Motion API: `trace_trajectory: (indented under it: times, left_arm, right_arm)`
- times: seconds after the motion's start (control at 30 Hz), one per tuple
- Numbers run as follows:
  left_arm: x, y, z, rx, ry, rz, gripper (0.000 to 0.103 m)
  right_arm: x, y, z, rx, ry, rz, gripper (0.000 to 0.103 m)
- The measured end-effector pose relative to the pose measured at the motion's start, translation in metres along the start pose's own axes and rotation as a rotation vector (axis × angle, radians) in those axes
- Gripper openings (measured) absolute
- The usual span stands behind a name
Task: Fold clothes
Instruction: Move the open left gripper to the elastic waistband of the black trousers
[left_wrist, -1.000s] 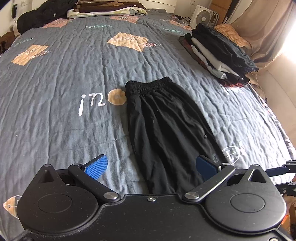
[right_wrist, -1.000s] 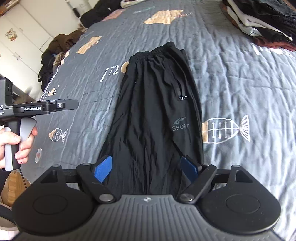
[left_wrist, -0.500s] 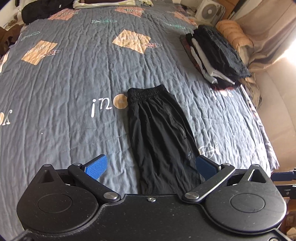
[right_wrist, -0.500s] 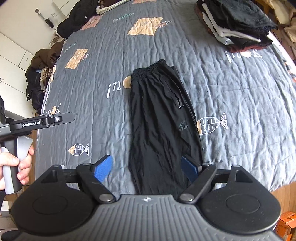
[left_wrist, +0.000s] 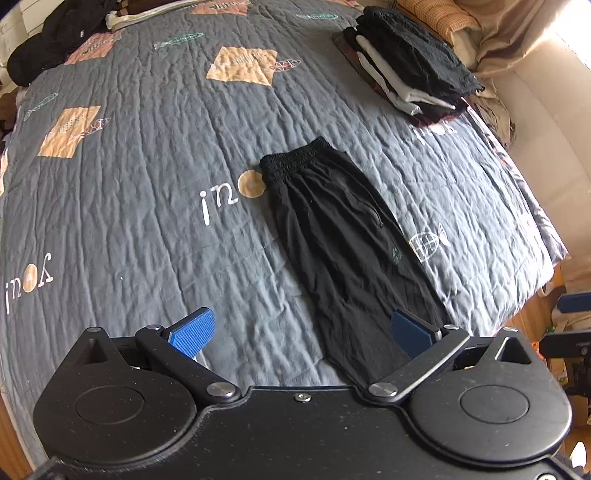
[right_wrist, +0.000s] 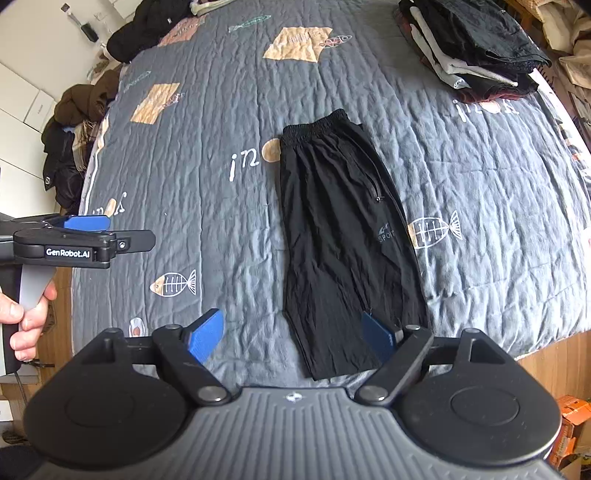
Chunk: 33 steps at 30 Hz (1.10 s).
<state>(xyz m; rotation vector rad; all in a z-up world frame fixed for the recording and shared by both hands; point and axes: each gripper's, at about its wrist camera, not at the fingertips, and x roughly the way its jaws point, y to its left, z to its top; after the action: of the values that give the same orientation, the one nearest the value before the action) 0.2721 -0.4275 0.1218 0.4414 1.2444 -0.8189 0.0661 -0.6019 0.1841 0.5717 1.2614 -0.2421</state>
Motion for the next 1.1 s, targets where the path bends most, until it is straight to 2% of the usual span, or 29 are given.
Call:
trace_trajectory:
  times: [0.17,0.53,0.87,0.97,1.1]
  left_arm:
    - [0.006,0.012,-0.013,0.030,0.030,-0.013,0.103]
    - [0.037,0.021,-0.024,0.037,0.069,-0.060,0.103]
    - [0.084,0.028,0.006,0.078,0.073,-0.080,0.103]
    - [0.094,0.032,0.017,0.048,0.057,-0.149,0.103]
    - [0.110,0.042,0.031,0.003,0.030,-0.285,0.103]
  right_arm:
    - [0.003,0.012,-0.003,0.009,0.016,-0.041,0.082]
    - [0.016,0.008,-0.022,0.083,0.039,-0.038,0.081]
    - [0.033,-0.021,-0.013,0.133,0.055,-0.047,0.081]
    - [0.042,-0.030,-0.011,0.144,0.065,-0.048,0.081]
    - [0.054,-0.040,-0.010,0.170,0.081,-0.036,0.082]
